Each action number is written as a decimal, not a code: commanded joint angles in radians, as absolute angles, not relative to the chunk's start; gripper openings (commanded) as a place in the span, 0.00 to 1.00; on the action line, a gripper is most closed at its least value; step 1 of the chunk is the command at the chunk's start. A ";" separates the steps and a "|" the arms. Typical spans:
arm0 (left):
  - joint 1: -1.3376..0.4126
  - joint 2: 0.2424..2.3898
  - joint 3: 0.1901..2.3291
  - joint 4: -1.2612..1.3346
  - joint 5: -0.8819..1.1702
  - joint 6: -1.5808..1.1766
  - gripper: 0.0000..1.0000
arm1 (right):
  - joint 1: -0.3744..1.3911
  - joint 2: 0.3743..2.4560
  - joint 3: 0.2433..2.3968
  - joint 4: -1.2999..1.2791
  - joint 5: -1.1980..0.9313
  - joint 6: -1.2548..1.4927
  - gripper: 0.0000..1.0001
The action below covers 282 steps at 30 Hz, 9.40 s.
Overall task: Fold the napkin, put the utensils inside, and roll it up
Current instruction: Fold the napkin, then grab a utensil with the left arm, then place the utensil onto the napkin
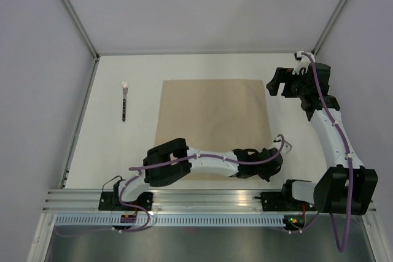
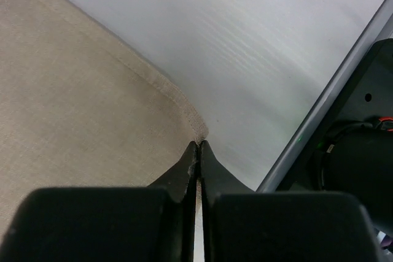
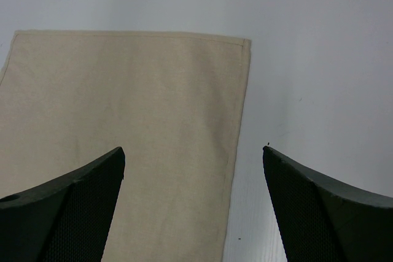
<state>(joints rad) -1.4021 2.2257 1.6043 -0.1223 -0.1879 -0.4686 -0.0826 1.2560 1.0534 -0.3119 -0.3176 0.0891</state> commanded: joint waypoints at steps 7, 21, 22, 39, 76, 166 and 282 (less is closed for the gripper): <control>-1.279 1.988 1.480 -0.032 -0.109 -0.557 0.02 | -0.084 1.249 1.089 -0.319 -0.319 0.091 0.98; -0.872 1.741 1.220 -0.028 0.066 -0.612 0.02 | -0.084 1.230 1.086 -0.318 -0.325 0.091 0.98; -0.850 1.729 1.215 -0.034 0.072 -0.609 0.02 | -0.084 1.229 1.085 -0.318 -0.327 0.091 0.98; -0.410 1.743 1.273 -0.147 0.250 -0.578 0.02 | -0.084 1.221 1.078 -0.318 -0.337 0.084 0.98; -0.198 2.031 1.672 -0.325 0.403 -0.505 0.02 | -0.084 1.239 1.078 -0.314 -0.331 0.069 0.98; 0.060 1.734 1.320 -0.374 -0.156 -0.496 0.65 | -0.083 1.253 1.080 -0.337 -0.426 0.072 0.98; -0.663 2.086 1.520 -0.548 0.282 0.086 0.07 | -0.081 1.256 1.051 -0.316 -0.488 0.083 0.98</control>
